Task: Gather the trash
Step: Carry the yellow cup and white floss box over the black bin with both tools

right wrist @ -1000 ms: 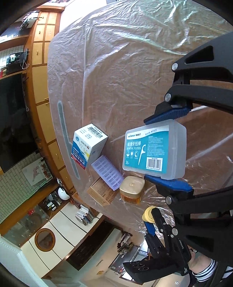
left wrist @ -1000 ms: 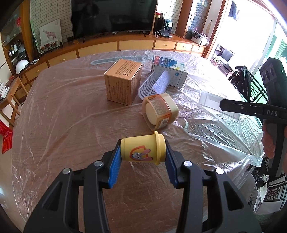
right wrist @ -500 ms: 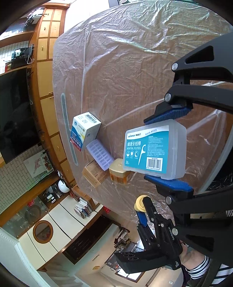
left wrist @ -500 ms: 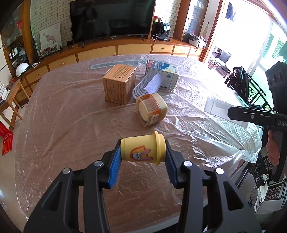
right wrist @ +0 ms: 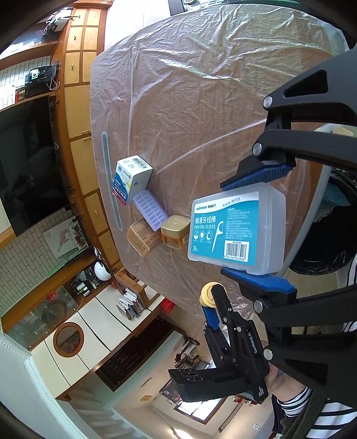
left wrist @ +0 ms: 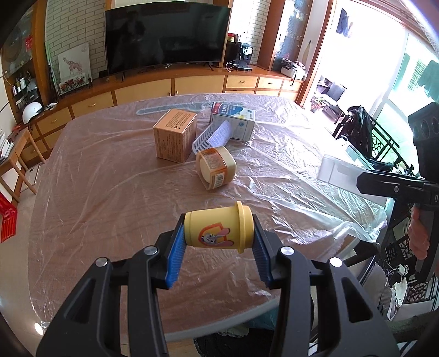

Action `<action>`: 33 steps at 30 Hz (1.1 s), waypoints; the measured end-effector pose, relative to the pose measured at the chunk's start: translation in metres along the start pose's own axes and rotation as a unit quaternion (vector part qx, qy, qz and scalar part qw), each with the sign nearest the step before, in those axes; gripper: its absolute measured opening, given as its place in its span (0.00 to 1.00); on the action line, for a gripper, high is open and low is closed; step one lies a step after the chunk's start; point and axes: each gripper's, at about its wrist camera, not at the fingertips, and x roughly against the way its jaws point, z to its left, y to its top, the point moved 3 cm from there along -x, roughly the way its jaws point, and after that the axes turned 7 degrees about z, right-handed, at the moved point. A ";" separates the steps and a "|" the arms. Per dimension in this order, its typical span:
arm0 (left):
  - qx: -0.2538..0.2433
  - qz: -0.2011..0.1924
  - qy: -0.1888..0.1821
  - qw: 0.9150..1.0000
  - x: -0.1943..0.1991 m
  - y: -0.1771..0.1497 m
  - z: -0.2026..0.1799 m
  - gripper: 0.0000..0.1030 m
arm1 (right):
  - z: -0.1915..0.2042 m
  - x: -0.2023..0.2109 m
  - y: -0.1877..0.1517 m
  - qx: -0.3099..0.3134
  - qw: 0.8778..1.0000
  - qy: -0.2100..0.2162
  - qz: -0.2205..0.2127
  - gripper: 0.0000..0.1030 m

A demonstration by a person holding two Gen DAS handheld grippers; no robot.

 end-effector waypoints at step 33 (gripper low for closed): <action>-0.062 0.035 -0.041 0.997 0.036 -0.076 -0.040 0.44 | 0.041 0.011 -0.093 0.034 0.995 0.037 0.086 0.53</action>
